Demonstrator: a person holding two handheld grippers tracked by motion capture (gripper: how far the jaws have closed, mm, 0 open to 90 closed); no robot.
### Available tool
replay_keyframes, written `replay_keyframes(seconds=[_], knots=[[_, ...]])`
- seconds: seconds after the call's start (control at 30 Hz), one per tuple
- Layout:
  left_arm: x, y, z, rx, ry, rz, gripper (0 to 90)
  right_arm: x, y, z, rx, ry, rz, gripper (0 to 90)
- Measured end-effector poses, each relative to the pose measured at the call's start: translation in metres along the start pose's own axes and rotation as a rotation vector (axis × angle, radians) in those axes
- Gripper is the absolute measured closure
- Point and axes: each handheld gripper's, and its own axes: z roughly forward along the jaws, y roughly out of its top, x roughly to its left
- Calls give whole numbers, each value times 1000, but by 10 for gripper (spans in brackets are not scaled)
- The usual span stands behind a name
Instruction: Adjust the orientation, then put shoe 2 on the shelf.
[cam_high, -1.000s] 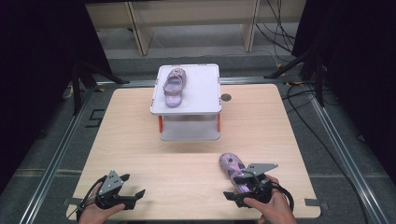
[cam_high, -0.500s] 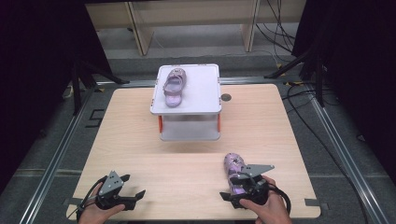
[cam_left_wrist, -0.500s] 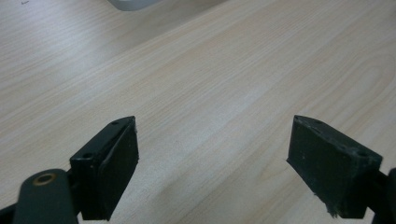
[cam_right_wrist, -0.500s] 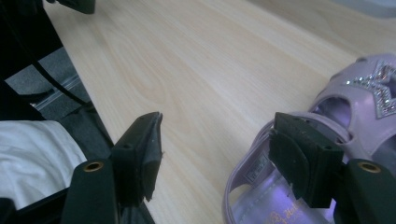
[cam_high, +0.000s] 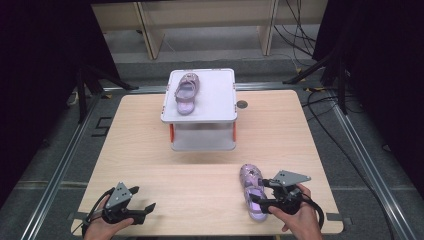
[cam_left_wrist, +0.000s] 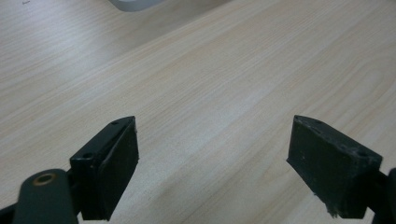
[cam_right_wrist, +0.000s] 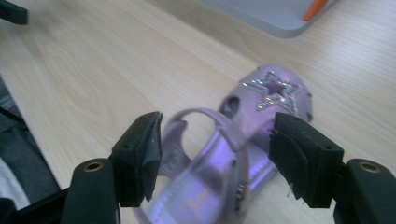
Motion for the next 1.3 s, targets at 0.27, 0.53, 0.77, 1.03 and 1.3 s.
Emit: replay_keyframes(seconds=[0.27,0.53,0.77,1.03,1.3], knots=[[1,0,0,13,9,10,158,-1,-4,8,31,-47,-49,343],[-1,1,2,11,-3,11,158,2,-2,23,71,-82,-140,424],[-1,1,3,-10,-6,0,157,0,0,26,74,-101,-201,571],[-1,1,5,10,-6,10,158,-2,0,24,66,-106,-198,739],[1,3,2,4,-1,15,158,-1,9,21,73,-146,-215,841]])
